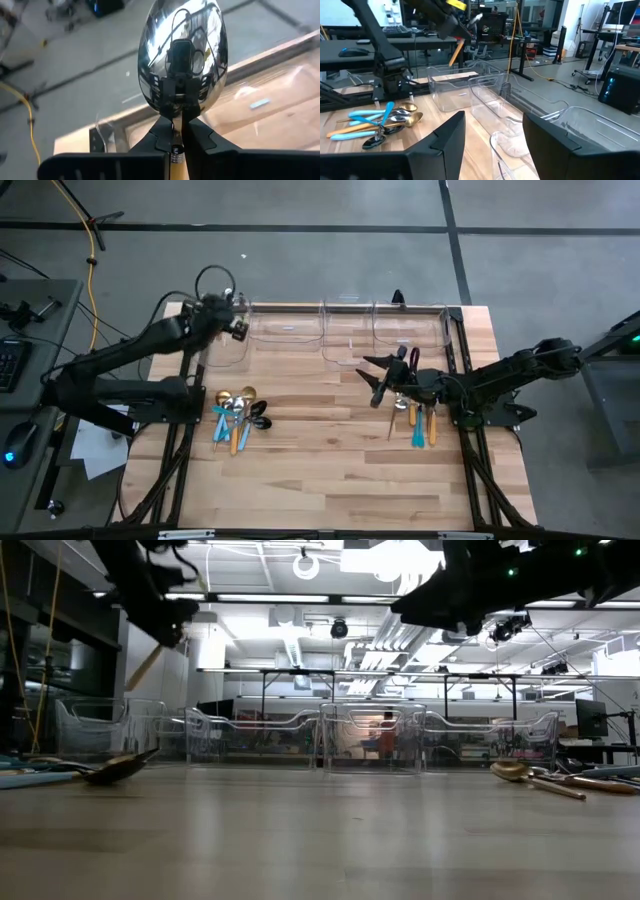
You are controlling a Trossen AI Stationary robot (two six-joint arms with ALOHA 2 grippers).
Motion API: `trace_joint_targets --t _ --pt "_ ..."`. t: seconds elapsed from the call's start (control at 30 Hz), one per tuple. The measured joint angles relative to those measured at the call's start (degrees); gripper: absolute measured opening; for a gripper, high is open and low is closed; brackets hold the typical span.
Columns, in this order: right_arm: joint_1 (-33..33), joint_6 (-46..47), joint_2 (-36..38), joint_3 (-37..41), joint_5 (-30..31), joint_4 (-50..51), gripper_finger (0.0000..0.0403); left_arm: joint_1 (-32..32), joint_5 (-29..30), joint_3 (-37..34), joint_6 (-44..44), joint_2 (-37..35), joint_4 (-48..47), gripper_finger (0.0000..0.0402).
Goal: Sort silverware by color (type)
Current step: Put the yellow spoon into the left transparent bin
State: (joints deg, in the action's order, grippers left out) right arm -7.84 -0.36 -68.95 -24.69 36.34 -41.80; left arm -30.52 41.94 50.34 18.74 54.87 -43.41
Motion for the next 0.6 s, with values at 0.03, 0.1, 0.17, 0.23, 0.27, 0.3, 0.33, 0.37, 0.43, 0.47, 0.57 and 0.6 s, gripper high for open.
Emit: trace_joint_targets --t 0.03,0.1,0.17,0.23,0.27,0.3,0.33,0.37,0.43,0.47,0.57,0.6 --pt "0.19 0.17 0.0 0.0 0.0 0.0 0.0183 -2.32 -1.97 0.27 -0.46 1.5 0.07 0.0007" --pt "0.7 0.57 0.0 0.0 0.0 0.0 0.0183 -6.78 -6.41 0.42 -1.44 4.66 -0.31 0.0007" --pt "1.14 1.84 0.0 0.0 0.01 0.0 0.0183 -10.8 -10.31 0.42 -1.29 7.79 -0.42 0.0007" --pt "1.55 3.31 0.0 0.0 0.0 0.04 0.0183 -14.61 -13.98 0.42 0.53 10.78 -0.52 0.0007" --pt "1.69 4.01 0.0 0.0 -0.05 0.28 0.0183 -16.25 -15.77 0.42 1.72 12.22 -0.54 0.0007" --pt "1.86 4.61 0.0 0.0 -0.23 0.77 0.0183 -17.65 -17.65 0.42 2.61 13.65 -0.56 0.0007" --pt "1.92 5.06 -0.02 0.0 -0.48 1.37 0.0183 -18.74 -19.47 0.42 3.2 15.01 -0.65 0.0007" --pt "1.96 5.51 -0.02 0.0 -0.5 1.92 0.0183 -19.62 -20.74 0.42 3.64 16.28 -0.86 0.0008" --pt "1.94 6.07 -0.02 0.0 -0.58 2.89 0.0183 -21.03 -21.71 0.42 4.48 18.67 -1.74 0.001" --pt "1.94 6.39 -0.02 0.0 -0.61 3.17 0.0183 -21.65 -21.83 0.44 4.57 19.83 -2.11 0.0011" --pt "1.94 7.01 -0.04 0.0 -0.63 3.47 0.0183 -22.51 -22.18 0.63 4.17 22.84 -3.15 0.0011" --pt "1.94 7.01 -0.04 0.0 -0.69 3.44 0.0183 -22.52 -22.8 0.81 4.14 23.63 -3.09 0.0011"
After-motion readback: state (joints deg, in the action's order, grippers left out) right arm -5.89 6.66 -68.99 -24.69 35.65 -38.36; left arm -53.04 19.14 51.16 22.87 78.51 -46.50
